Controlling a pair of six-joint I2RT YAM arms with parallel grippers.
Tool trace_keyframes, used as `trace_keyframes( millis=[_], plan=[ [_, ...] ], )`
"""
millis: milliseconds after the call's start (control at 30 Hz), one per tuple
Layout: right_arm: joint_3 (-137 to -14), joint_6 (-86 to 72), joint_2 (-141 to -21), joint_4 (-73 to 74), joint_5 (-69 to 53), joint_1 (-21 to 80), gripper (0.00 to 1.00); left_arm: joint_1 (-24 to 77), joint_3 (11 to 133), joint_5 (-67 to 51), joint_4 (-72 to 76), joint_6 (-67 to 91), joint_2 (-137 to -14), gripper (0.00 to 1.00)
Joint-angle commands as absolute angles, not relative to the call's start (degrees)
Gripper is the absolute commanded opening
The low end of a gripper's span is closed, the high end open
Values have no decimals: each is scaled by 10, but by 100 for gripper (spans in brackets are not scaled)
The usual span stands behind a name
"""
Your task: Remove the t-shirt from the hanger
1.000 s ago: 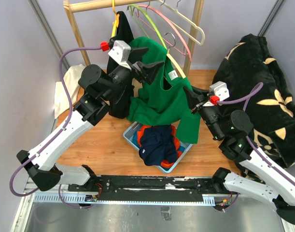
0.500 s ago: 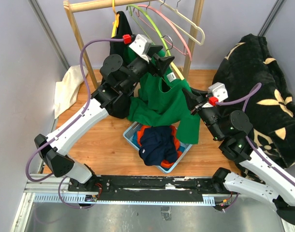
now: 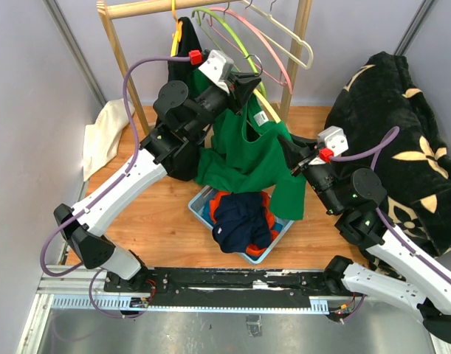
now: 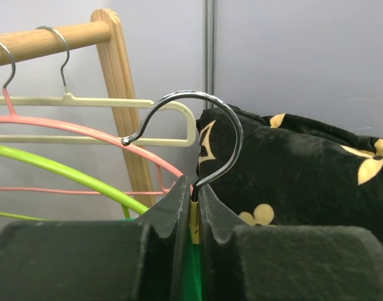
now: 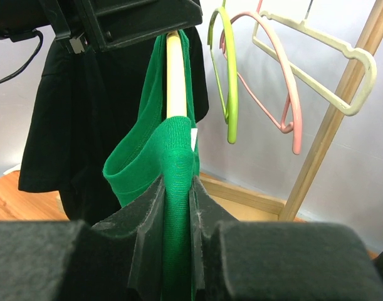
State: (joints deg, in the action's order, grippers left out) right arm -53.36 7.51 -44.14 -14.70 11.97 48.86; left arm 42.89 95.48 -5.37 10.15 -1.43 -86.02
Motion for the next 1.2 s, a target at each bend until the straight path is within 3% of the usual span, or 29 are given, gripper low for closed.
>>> trace_keyframes(
  millis=[0, 133, 167, 233, 267, 367, 400, 900, 1033, 1167],
  plan=[
    [-539, 68, -425, -196, 113, 480, 1, 429, 976, -52, 96, -17, -866, 5],
    [-547, 67, -427, -187, 119, 479, 1, 429, 983, -39, 94, -8, -865, 0],
    [-552, 66, -429, -176, 121, 479, 8, 429, 987, -32, 93, -3, -865, 0],
    [-565, 65, -431, -152, 122, 479, 41, 429, 998, -17, 89, 0, -868, 0],
    [-569, 65, -431, -141, 122, 479, 51, 429, 1006, -9, 84, 0, -870, 0],
    [-569, 69, -422, -108, 124, 479, 70, 429, 1038, 7, 63, -9, -882, 1],
    [-565, 70, -415, -99, 126, 479, 72, 429, 1048, 10, 57, -13, -885, 1],
    [-461, 15, -281, 2, 169, 479, 76, 422, 1156, 12, -1, -48, -909, 1],
    [-446, 11, -267, 18, 177, 480, 71, 422, 1170, 8, -10, -47, -910, 1],
    [-436, 1, -262, 28, 177, 479, 56, 422, 1178, 12, -12, -47, -910, 0]
  ],
)
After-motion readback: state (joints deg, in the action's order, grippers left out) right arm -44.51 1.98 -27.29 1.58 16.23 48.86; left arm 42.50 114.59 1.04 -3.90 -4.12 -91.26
